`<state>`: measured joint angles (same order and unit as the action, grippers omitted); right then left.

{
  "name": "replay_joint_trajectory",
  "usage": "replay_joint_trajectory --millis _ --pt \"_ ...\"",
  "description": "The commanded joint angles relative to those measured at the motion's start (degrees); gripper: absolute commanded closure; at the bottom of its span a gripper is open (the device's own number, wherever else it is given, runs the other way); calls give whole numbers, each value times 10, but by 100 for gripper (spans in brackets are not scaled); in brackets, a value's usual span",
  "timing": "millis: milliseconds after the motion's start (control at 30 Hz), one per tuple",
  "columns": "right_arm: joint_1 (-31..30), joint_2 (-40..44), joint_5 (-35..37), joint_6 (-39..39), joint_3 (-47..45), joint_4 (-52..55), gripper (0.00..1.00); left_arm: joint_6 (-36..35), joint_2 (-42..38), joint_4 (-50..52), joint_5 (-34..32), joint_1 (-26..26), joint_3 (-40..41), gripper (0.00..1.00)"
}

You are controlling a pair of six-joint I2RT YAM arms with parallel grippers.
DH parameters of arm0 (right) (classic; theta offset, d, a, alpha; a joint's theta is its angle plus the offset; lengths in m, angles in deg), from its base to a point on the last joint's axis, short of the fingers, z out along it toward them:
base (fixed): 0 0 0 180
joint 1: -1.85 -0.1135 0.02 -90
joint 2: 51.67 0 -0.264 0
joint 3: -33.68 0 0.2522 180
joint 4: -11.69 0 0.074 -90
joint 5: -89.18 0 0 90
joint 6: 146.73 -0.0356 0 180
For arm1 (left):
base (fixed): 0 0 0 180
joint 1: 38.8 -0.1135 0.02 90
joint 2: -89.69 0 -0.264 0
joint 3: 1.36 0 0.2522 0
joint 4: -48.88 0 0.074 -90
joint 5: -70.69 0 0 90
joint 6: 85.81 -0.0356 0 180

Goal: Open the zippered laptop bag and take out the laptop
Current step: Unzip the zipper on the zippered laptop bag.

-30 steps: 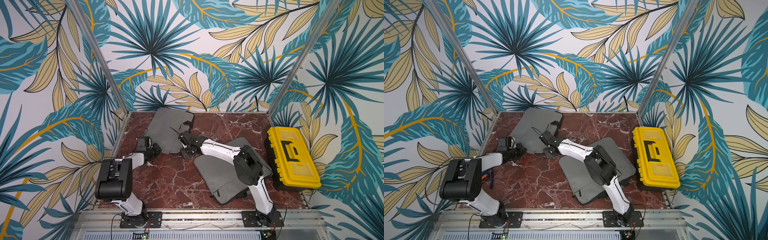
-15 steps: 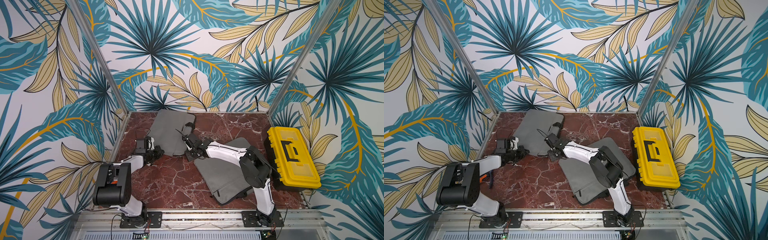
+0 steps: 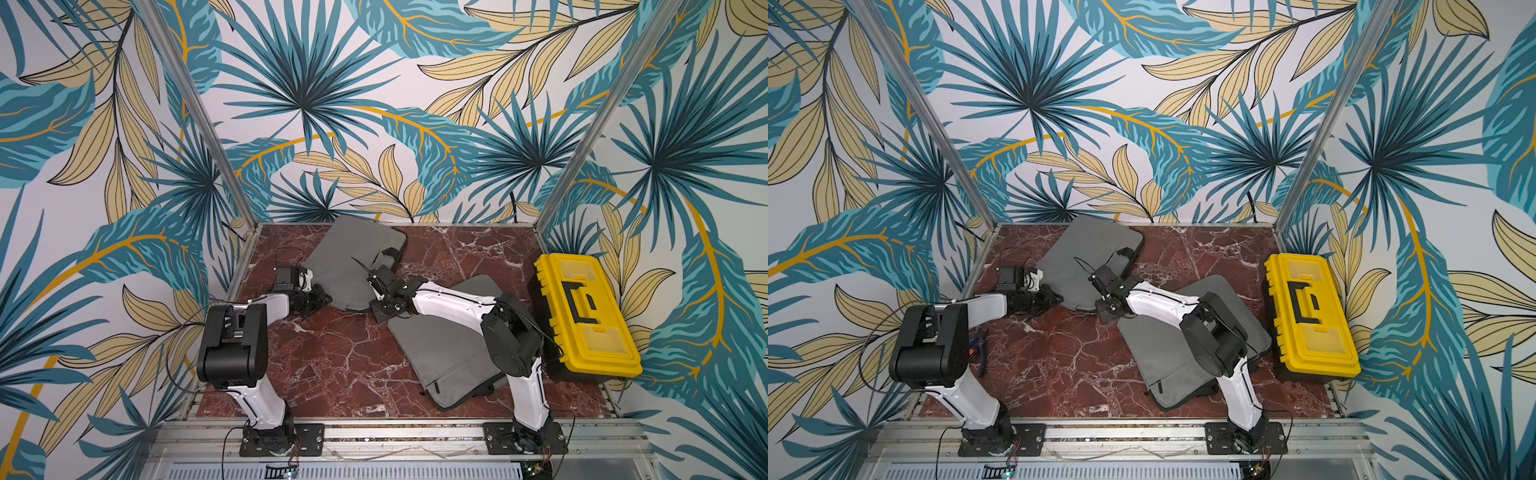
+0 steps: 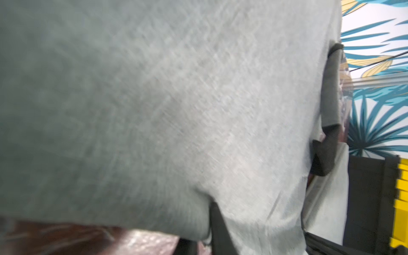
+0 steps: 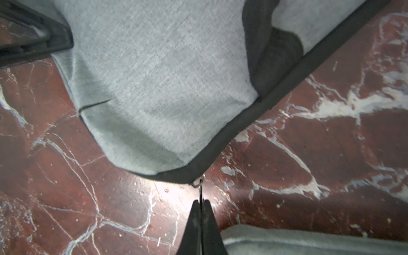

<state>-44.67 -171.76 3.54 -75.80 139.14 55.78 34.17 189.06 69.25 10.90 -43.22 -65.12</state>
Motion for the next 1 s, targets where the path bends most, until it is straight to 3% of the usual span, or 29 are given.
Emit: replay_joint_trajectory --millis 0,133,267,500,767,967 --pt "8 -36 13 0 26 45 100 15 11 -38 -57 -29 -40 75" --pt "8 -56 7 5 53 51 100 39 13 -38 -50 -29 -34 67" --pt "8 -54 2 10 52 48 100 78 -27 -43 -65 -28 6 43" --pt "8 -61 -13 19 52 59 100 163 -150 -45 -122 -3 102 28" --pt "8 -71 -16 31 50 56 97 238 -209 -44 -161 92 154 25" --pt "8 -77 -16 38 51 47 91 255 -197 -54 -168 119 159 25"
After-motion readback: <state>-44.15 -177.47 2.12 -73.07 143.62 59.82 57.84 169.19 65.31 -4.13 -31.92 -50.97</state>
